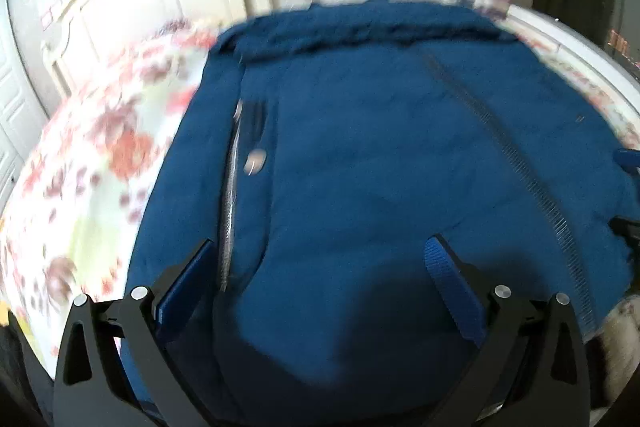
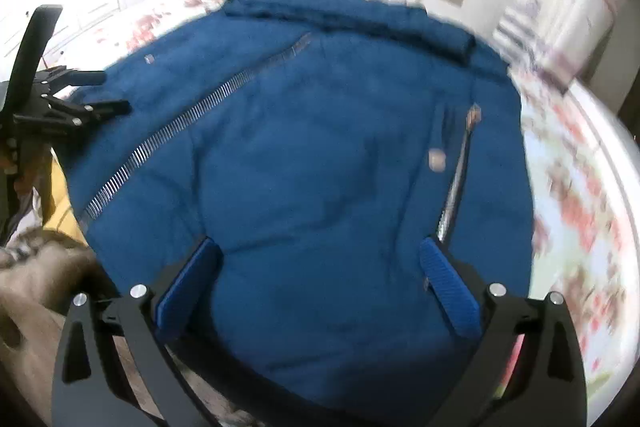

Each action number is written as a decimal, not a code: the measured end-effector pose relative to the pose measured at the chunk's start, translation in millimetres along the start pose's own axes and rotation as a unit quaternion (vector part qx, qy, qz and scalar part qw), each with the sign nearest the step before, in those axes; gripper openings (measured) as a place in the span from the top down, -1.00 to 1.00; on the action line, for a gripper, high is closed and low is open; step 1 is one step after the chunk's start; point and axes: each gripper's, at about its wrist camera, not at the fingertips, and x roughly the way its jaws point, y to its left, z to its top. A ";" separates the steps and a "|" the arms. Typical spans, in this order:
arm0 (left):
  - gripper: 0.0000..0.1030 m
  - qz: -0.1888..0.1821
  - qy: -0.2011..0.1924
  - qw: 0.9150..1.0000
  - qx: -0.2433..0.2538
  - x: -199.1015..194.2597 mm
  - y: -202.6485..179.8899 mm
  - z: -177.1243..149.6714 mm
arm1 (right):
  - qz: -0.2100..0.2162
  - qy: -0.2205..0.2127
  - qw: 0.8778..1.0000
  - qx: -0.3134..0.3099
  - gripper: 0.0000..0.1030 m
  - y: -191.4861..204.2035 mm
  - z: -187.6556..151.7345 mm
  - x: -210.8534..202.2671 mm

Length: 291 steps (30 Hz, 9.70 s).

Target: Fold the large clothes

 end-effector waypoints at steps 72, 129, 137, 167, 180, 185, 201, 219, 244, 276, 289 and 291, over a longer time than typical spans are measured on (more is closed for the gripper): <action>0.69 -0.325 -0.030 0.920 -0.218 -95.9 96.5 -57.5 | 0.214 -0.143 0.933 0.252 0.71 -99.2 -101.7 -107.7; -0.91 -0.267 0.019 0.946 -0.181 168.1 173.4 273.0 | 0.103 -0.025 0.969 0.222 -0.41 -292.3 232.1 172.3; 0.47 -0.209 0.036 0.964 -0.160 181.8 169.5 263.9 | 0.083 -0.044 0.976 0.194 0.44 -282.6 234.1 161.8; -0.91 0.095 -0.144 0.975 -0.137 138.7 118.2 330.0 | -0.024 -0.086 0.974 0.206 -0.13 -257.8 288.5 133.1; -0.91 0.084 -0.001 0.993 0.084 241.2 -37.4 351.4 | -0.037 0.014 0.992 0.120 -0.15 -169.9 326.3 218.9; -0.91 0.023 0.033 0.999 0.016 265.3 -6.7 340.2 | -0.057 0.044 0.994 0.082 -0.23 -150.9 323.0 244.7; -0.91 0.033 0.013 0.999 0.005 264.8 -9.0 332.5 | -0.063 0.033 0.994 0.078 -0.24 -151.1 316.8 250.3; -0.91 0.046 -0.002 0.999 -0.026 222.8 49.5 323.7 | -0.091 0.005 0.988 0.126 -0.62 -184.3 316.7 192.9; -0.91 0.022 0.026 0.994 -0.101 240.1 92.9 306.7 | -0.089 0.058 0.994 -0.015 -0.94 -65.2 323.1 237.2; -0.91 -0.008 0.026 0.991 -0.128 245.0 100.9 308.2 | -0.037 0.026 0.994 0.099 -0.95 -105.7 284.5 202.4; -0.91 -0.020 -0.101 0.990 -0.092 132.9 21.0 297.6 | -0.014 -0.013 0.993 0.113 -0.96 -110.7 274.0 197.9; -0.91 0.029 -0.050 0.998 -0.030 161.7 -9.4 285.9 | -0.012 -0.015 0.993 0.115 -0.96 -112.0 273.6 196.4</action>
